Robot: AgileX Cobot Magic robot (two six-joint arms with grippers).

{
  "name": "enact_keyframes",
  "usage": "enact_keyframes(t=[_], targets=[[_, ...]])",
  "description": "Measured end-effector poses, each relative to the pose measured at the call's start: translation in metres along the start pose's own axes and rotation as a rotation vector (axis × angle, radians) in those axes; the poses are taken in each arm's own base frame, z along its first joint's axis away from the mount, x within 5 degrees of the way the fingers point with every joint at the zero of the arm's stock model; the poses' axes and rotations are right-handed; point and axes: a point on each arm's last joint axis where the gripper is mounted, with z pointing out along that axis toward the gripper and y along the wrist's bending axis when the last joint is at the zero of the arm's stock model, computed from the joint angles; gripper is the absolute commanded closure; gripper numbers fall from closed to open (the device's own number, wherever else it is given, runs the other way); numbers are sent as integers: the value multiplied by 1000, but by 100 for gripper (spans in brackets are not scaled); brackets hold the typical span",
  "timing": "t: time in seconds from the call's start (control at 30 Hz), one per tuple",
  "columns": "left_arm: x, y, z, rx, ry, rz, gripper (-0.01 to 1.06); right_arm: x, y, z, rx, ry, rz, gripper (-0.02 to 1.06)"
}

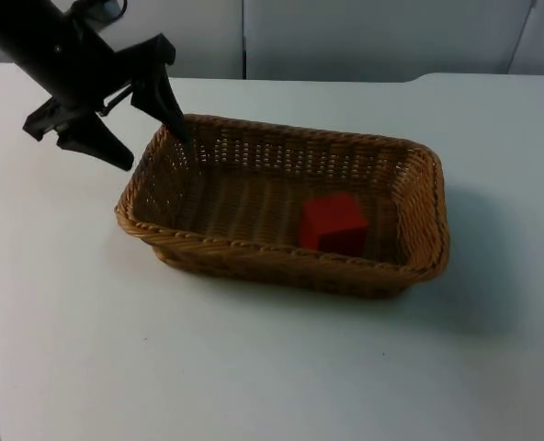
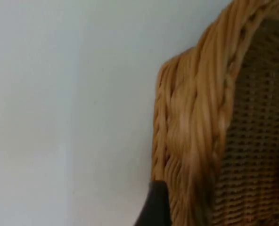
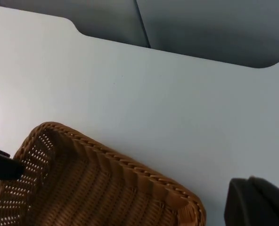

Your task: Pick up the basket with the left hand and place the cube into the basket with the right hand.

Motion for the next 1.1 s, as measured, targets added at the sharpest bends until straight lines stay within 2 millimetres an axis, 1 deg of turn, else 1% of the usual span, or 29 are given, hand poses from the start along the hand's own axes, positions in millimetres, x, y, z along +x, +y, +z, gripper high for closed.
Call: enact_keyframes(t=[0.03, 0.07, 0.1, 0.13, 0.17, 0.2, 0.23, 0.27, 0.3, 0.33, 0.4, 0.43, 0.47, 0.53, 0.6, 0.63, 0.7, 0.77, 0.8, 0.83, 0.93, 0.97, 1.0, 1.07, 1.1], targets=[[-5, -4, -6, 1, -19, 14, 34, 0, 0, 0, 0, 0, 0, 105], [-15, -15, -20, 3, -63, 42, 34, 0, 0, 0, 0, 0, 0, 105], [-15, -15, -20, 3, -63, 42, 34, 0, 0, 0, 0, 0, 0, 105], [-22, -22, -30, 5, -95, 62, 34, 0, 0, 0, 0, 0, 0, 105], [-27, -31, -42, 8, -126, 79, 37, 0, 0, 0, 0, 0, 0, 105], [-33, -40, -56, 7, -158, 101, 41, 0, 0, 0, 0, 0, 0, 105], [-37, -48, -68, 3, -185, 116, 55, 0, 0, 0, 0, 0, 0, 105], [-37, -48, -68, 3, -185, 116, 66, 0, 0, 0, 0, 0, 0, 105], [-39, -56, -82, -6, -210, 141, 66, 0, 0, 0, 0, 0, 0, 105], [-39, -62, -94, -26, -229, 165, 77, 0, 0, 0, 0, 0, 0, 105], [-37, -70, -116, -95, -248, 224, 105, 0, 0, 0, 0, -2, 0, 105], [-34, -73, -126, -132, -249, 249, 105, -1, 0, -1, 3, -11, -1, 105], [-34, -73, -126, -132, -249, 249, 105, -1, 0, -1, 3, -11, -1, 105], [-26, -77, -148, -224, -253, 287, 105, -4, 0, -6, 11, -49, -1, 105], [-14, -84, -174, -312, -257, 305, 105, -9, -1, -24, 63, -125, 11, 105], [-14, -84, -174, -312, -257, 305, 105, -9, -1, -24, 63, -125, 11, 105], [-4, -95, -197, -347, -285, 323, 105, -11, -1, -48, 129, -182, 22, 105], [12, -109, -224, -359, -335, 346, 105, -9, -3, -76, 211, -224, 36, 105], [12, -109, -224, -359, -335, 346, 105, -9, -3, -76, 211, -224, 36, 105], [21, -114, -234, -369, -352, 355, 105, -7, -2, -92, 240, -243, 40, 105], [63, -129, -276, -429, -425, 390, 105, 2, 3, -135, 296, -294, 45, 105], [77, -130, -284, -459, -440, 398, 105, 6, 5, -150, 302, -313, 45, 105], [77, -130, -284, -459, -440, 398, 105, 6, 5, -150, 302, -313, 45, 105], [115, -137, -309, -498, -526, 427, 105, 13, 11, -178, 316, -363, 43, 105], [132, -137, -314, -508, -560, 437, 105, 19, 13, -194, 329, -394, 48, 105]])
